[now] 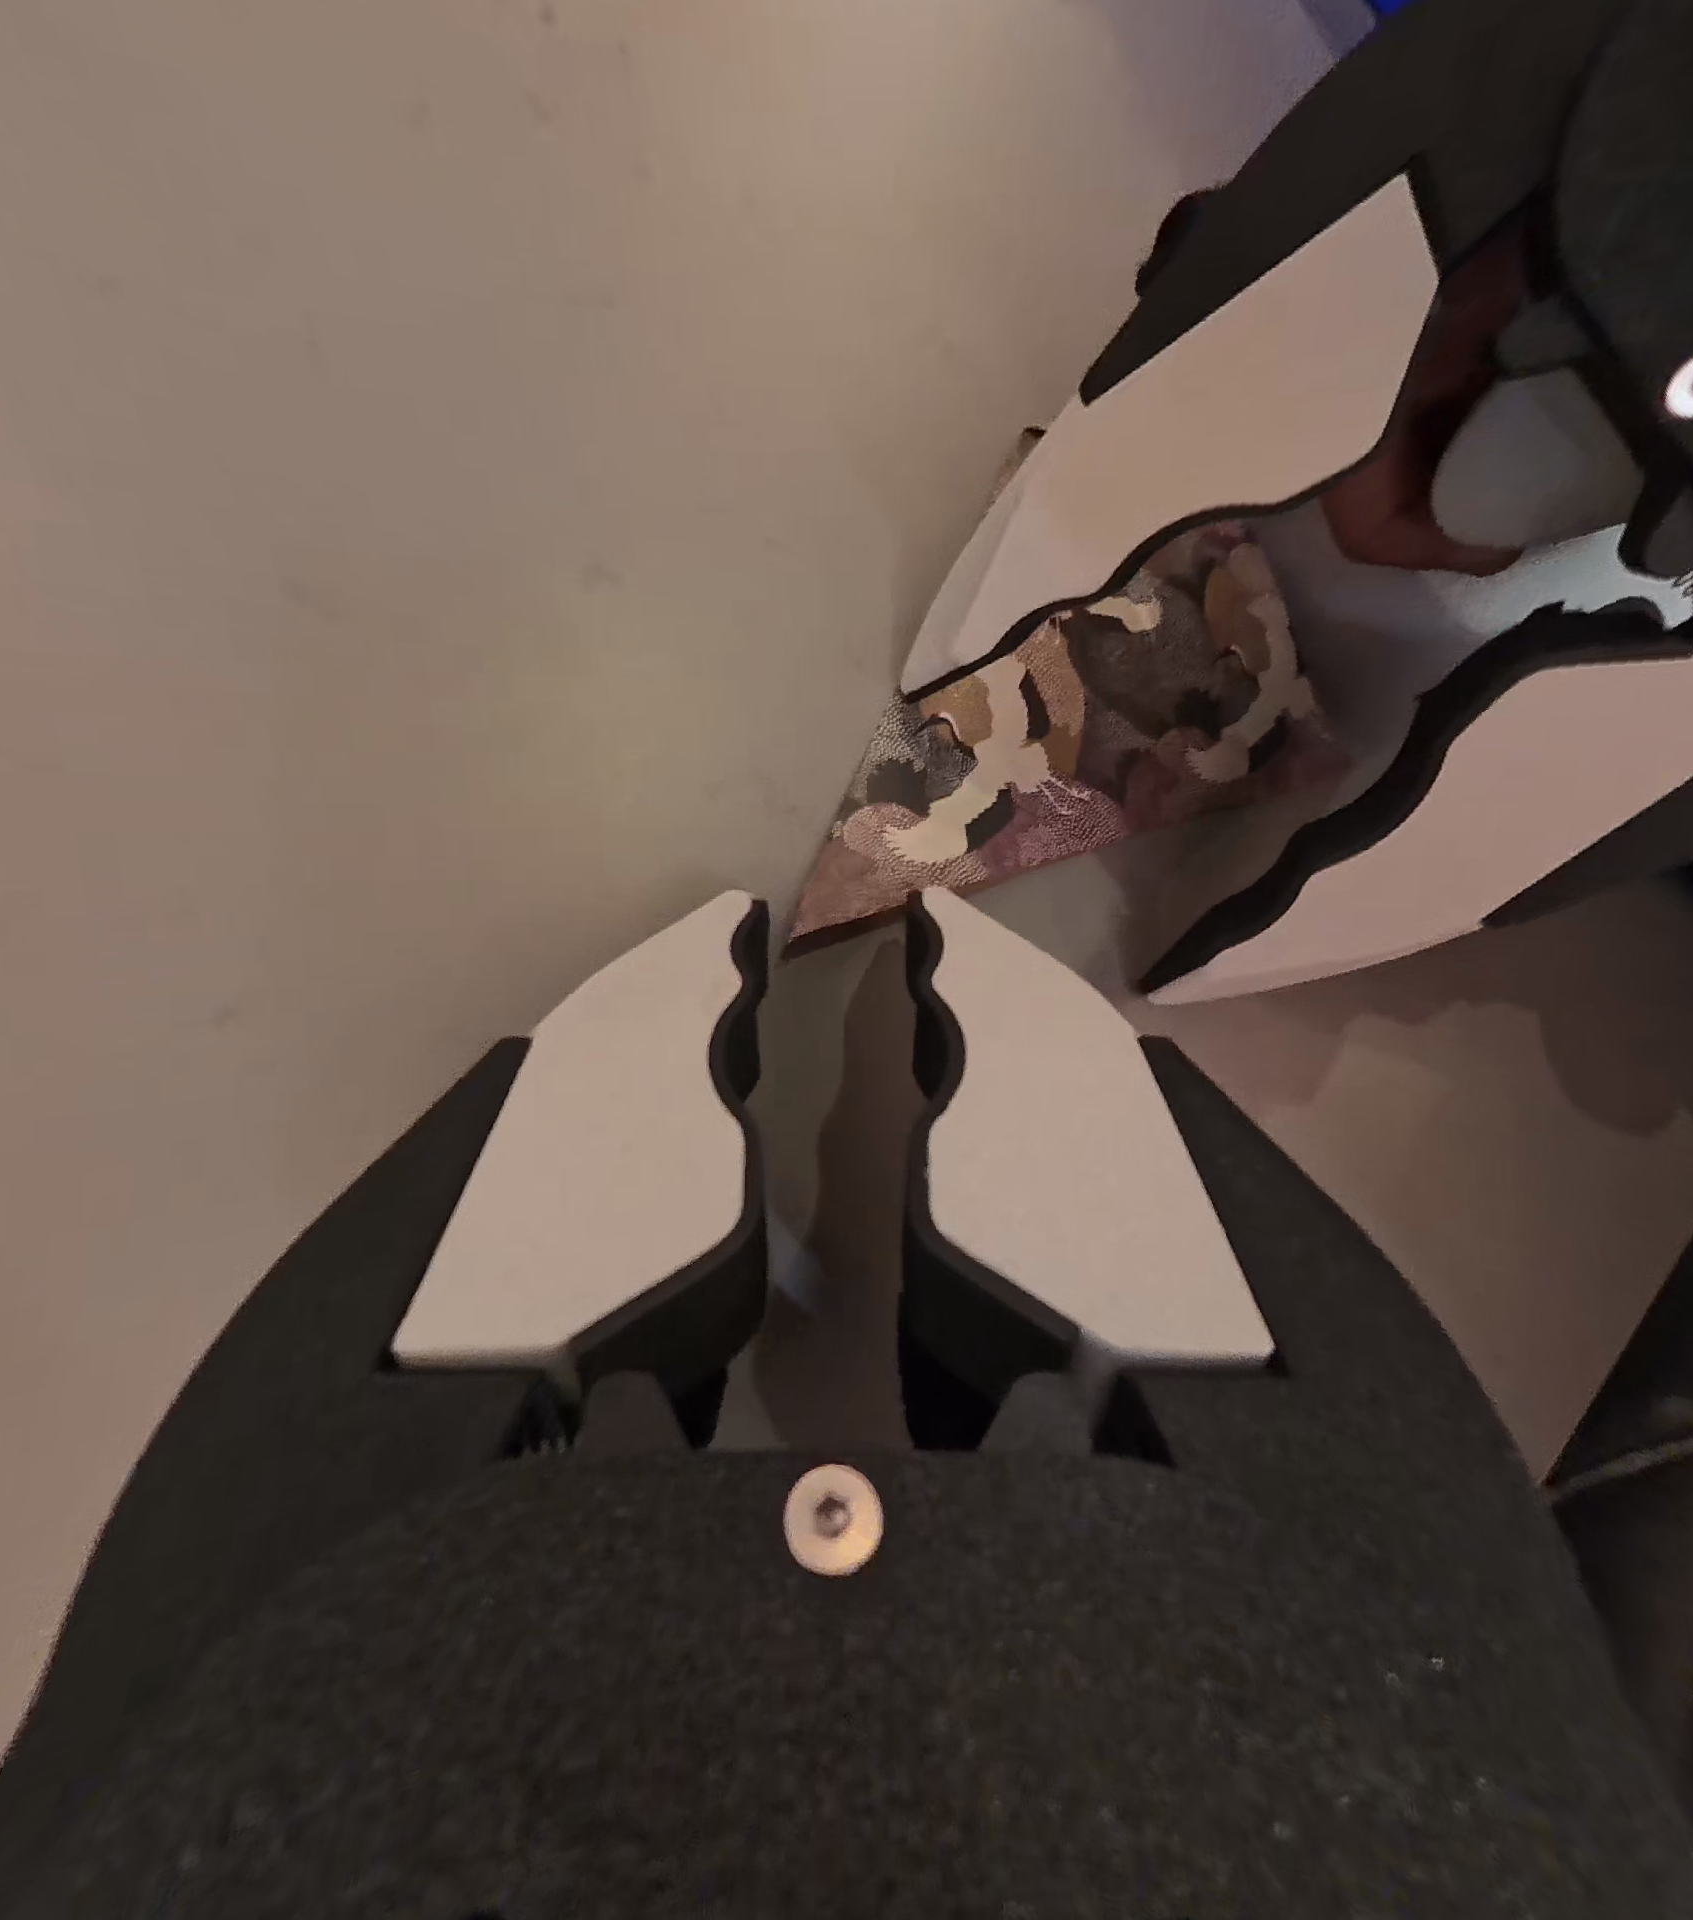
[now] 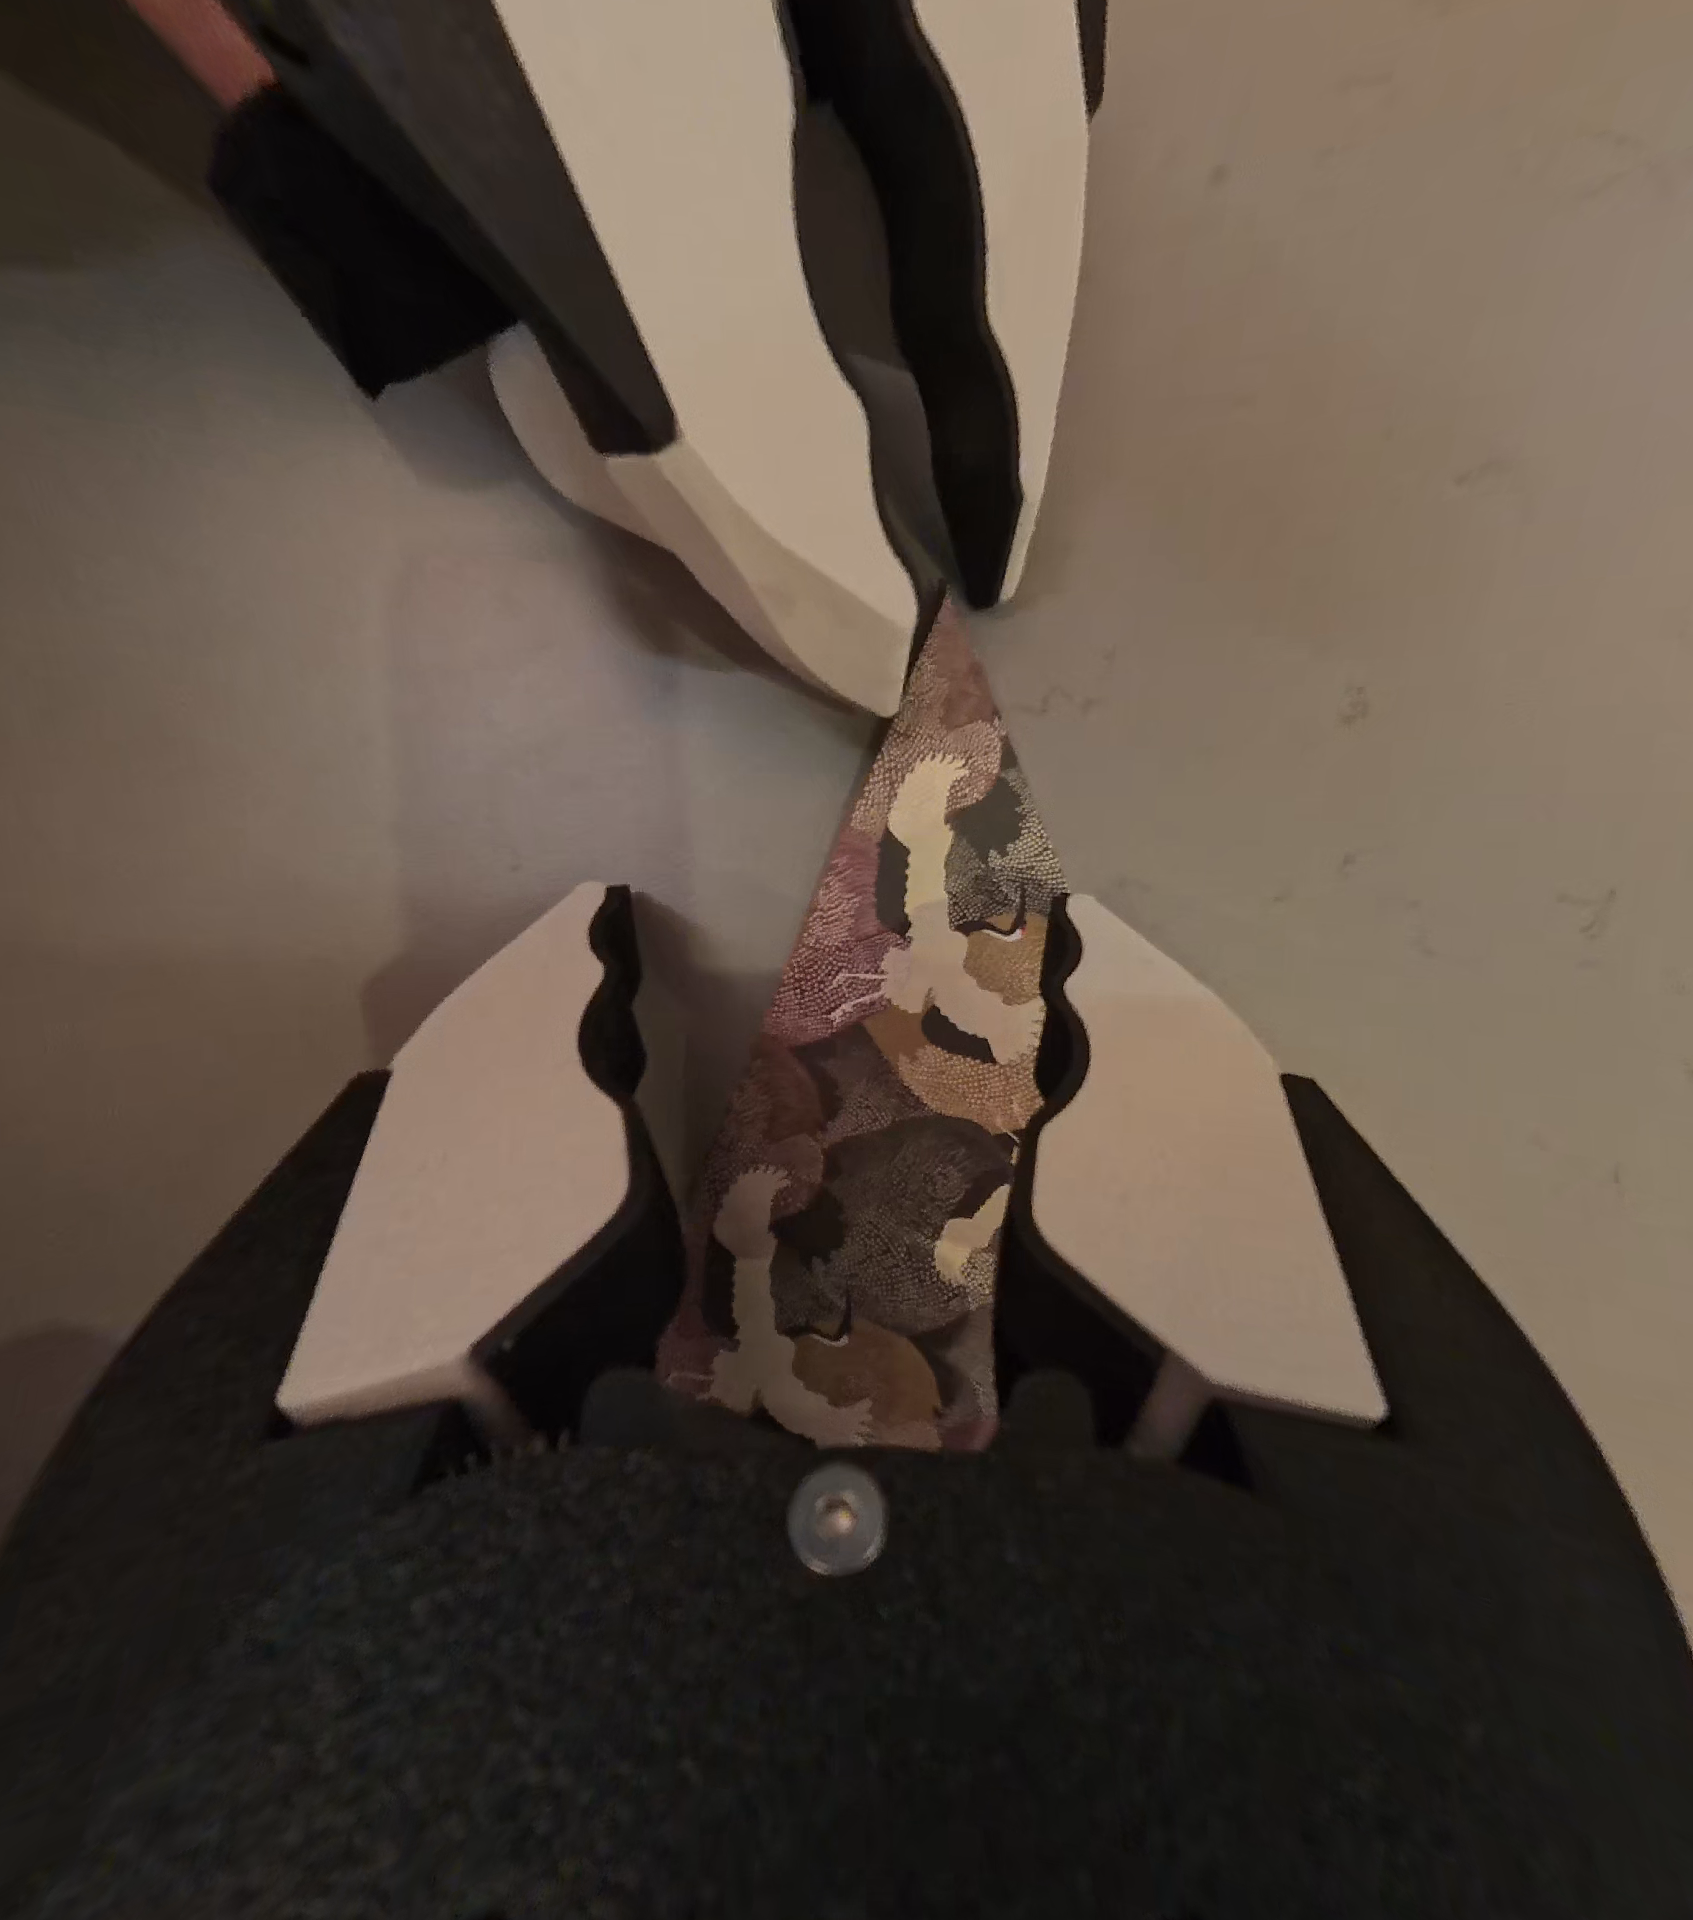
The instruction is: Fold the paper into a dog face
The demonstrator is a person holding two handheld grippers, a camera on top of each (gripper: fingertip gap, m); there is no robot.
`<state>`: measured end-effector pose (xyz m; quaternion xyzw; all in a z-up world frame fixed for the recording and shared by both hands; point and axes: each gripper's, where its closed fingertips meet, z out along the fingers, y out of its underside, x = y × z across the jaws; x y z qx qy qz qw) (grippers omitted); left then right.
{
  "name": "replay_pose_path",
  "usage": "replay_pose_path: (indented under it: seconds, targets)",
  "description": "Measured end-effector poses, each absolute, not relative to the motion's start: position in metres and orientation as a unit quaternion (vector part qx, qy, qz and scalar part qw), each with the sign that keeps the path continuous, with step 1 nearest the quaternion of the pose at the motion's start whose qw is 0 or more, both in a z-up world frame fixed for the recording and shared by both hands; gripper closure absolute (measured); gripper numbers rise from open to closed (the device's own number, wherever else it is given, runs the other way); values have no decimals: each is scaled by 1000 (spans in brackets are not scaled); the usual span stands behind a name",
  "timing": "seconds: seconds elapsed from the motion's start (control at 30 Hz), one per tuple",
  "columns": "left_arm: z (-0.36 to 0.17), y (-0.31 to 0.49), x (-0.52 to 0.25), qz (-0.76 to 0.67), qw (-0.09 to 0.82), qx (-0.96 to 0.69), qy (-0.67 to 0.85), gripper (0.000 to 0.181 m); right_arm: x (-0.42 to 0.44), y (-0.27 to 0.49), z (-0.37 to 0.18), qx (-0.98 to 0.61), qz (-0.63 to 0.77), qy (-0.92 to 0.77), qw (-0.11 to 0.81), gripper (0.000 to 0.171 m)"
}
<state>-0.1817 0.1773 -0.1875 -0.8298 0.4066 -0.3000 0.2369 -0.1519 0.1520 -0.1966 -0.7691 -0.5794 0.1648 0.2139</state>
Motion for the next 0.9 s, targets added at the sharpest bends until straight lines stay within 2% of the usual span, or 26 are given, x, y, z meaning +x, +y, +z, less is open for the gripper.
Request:
replay_pose_path:
  seconds: [0.13, 0.27, 0.4, 0.63, 0.7, 0.9]
  targets:
    - [-187, 174, -179, -316, 223, -833, 396, 158, -152, 152, -197, -771, 163, -576, 218, 97]
    - [-188, 178, -183, -323, 213, -841, 378, 178, -152, 152, -197, -770, 162, -576, 219, 97]
    - [-178, 182, -188, -343, 217, -834, 373, 181, -152, 153, -197, -769, 163, -576, 221, 99]
    - [-175, 182, -200, -337, 220, -820, 407, 181, -152, 153, -197, -769, 165, -576, 222, 99]
    - [-175, 176, -196, -335, 222, -806, 435, 171, -152, 153, -197, -769, 165, -577, 222, 99]
    - [-192, 172, -192, -235, 248, -772, 536, 161, -152, 153, -197, -769, 167, -575, 223, 99]
